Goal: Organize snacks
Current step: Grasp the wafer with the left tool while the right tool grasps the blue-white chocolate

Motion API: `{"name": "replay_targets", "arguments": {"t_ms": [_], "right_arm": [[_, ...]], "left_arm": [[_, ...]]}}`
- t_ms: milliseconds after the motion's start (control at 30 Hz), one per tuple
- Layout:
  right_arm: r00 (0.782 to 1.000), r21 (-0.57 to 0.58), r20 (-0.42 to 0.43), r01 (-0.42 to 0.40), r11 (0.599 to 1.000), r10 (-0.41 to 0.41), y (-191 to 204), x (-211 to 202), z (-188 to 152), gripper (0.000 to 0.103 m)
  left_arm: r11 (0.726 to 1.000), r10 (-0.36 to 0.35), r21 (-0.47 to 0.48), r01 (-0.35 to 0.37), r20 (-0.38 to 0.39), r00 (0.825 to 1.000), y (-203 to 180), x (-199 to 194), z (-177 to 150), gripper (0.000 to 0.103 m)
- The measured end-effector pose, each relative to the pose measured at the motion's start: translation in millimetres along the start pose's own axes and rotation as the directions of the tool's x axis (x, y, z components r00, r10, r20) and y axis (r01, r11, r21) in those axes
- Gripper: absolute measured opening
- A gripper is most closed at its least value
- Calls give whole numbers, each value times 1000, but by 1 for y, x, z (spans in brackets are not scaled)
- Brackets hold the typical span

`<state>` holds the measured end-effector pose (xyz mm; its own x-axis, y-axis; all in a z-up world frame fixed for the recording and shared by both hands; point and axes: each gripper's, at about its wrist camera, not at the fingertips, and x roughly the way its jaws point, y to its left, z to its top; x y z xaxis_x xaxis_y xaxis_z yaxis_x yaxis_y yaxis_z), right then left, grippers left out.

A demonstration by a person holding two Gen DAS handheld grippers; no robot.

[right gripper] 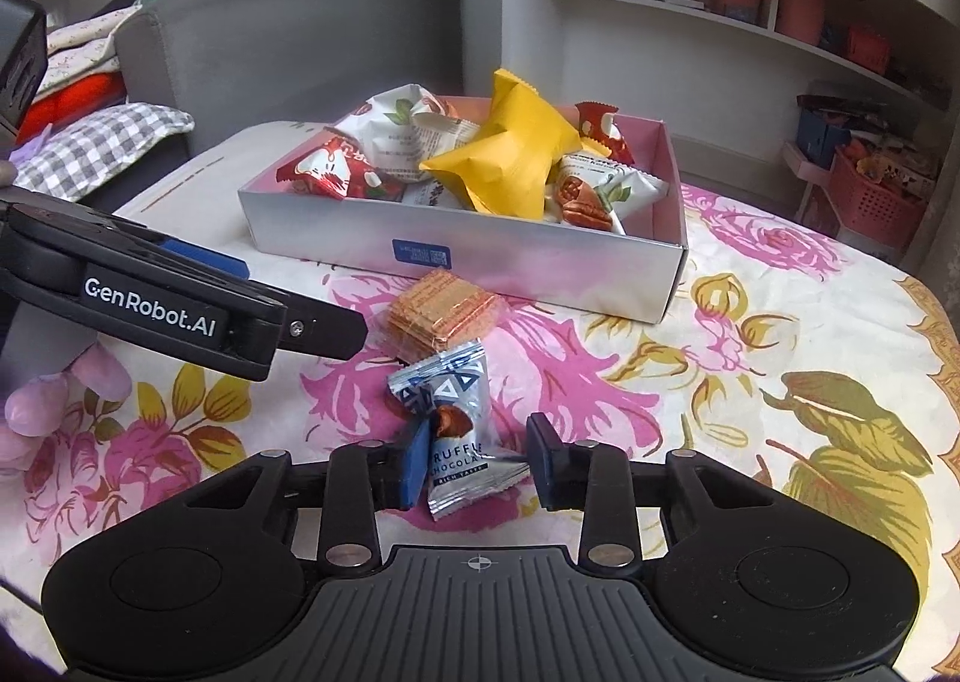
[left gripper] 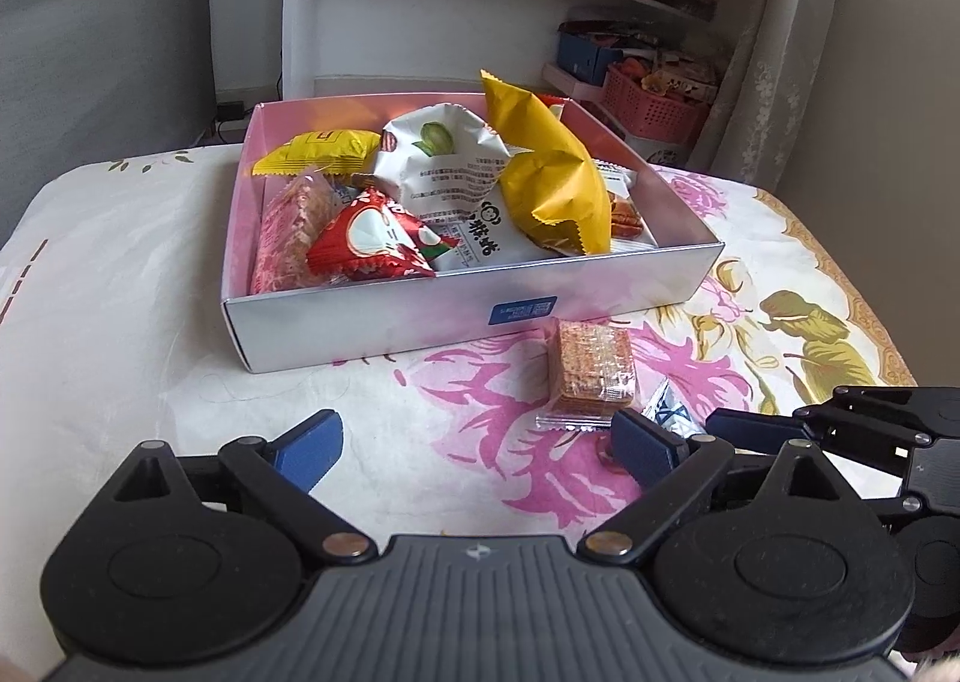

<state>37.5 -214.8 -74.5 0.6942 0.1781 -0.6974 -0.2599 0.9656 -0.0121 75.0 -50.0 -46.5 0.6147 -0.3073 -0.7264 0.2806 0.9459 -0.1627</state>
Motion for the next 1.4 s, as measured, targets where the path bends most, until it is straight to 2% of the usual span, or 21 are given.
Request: {"name": "replay_targets", "arguments": {"t_ms": [400,567,633,1000,1133,1400], "right_arm": [[999,64,-7,51,997,-51,-34,-14,-10,31],[997,86,-13,72,994,-71,-43,-15,-12,31],[997,89,-13,71,993,-71,-45,-15,-12,31],[997,90,-14,71,993,-70,-43,-14,-12,31],[997,88,-15,72,993,-71,-40,-12,-10,31],[996,85,-18,84,993,-82,-37,-14,-9,31]], "left_arm": [[998,-50,28,50,13,999,-21,18,5,70],[997,-62,40,61,28,998,-26,23,6,66],[997,-72,38,71,33,997,-29,25,7,59],[996,-82,22,82,30,996,-36,30,7,50],[997,-74,13,74,32,997,-37,31,9,42],[998,-69,-14,69,22,997,-30,25,11,34]]}}
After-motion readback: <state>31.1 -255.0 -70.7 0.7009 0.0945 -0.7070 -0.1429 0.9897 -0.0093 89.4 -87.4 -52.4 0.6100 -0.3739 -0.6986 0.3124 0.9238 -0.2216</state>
